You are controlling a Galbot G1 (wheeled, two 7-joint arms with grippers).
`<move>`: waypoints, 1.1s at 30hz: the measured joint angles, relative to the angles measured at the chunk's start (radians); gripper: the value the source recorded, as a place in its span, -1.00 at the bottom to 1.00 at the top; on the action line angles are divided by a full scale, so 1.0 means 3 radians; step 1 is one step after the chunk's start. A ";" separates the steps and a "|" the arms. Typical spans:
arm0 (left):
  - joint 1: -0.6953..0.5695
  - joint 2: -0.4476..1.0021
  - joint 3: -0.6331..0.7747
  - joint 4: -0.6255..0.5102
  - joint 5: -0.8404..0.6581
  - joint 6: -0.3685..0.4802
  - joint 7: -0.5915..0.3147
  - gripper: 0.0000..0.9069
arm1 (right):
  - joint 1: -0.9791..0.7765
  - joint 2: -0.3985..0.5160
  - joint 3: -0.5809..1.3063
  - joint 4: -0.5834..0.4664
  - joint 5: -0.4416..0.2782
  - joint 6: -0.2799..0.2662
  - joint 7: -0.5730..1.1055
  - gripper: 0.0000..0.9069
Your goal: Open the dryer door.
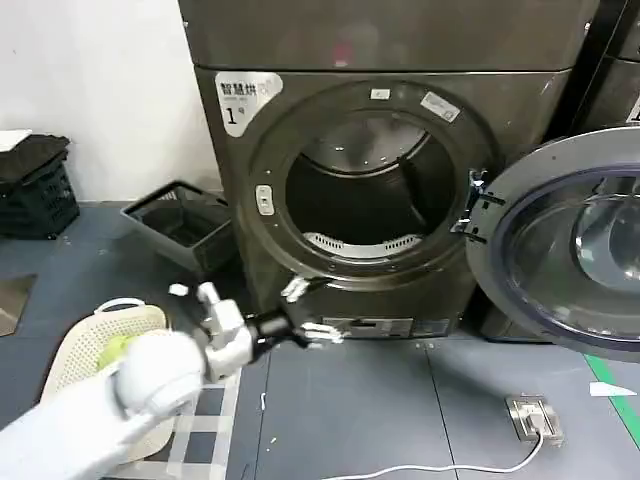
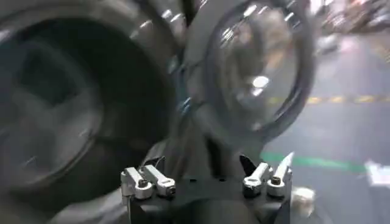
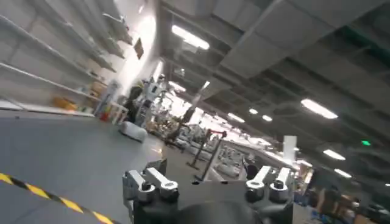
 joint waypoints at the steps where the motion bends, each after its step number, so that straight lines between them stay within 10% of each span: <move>1: 0.0127 0.0086 -0.0127 -0.0034 -0.0039 0.0048 -0.0060 1.00 | 0.0011 -0.0010 -0.0015 0.0001 0.0004 -0.0010 -0.0006 1.00; 8: 0.1121 0.0667 -0.0922 -0.0202 -0.0153 0.0451 -0.0617 1.00 | 0.0090 -0.0079 -0.0148 0.0058 0.0019 -0.0026 -0.0069 1.00; 13: 0.1573 0.0942 -0.1295 -0.0106 0.0275 0.0248 -0.0596 1.00 | 0.0140 -0.0159 -0.0254 0.0038 0.0019 -0.0003 -0.0111 1.00; 21: 0.1769 0.1351 -0.1500 0.0502 0.1829 -0.0652 -0.0102 1.00 | 0.0206 -0.0250 -0.0392 0.0019 0.0013 0.0010 -0.0160 1.00; 33: 0.1748 0.1717 -0.1844 0.1388 0.4278 -0.2868 0.0463 1.00 | 0.0312 -0.0318 -0.0606 0.0007 0.0061 0.0024 -0.0208 1.00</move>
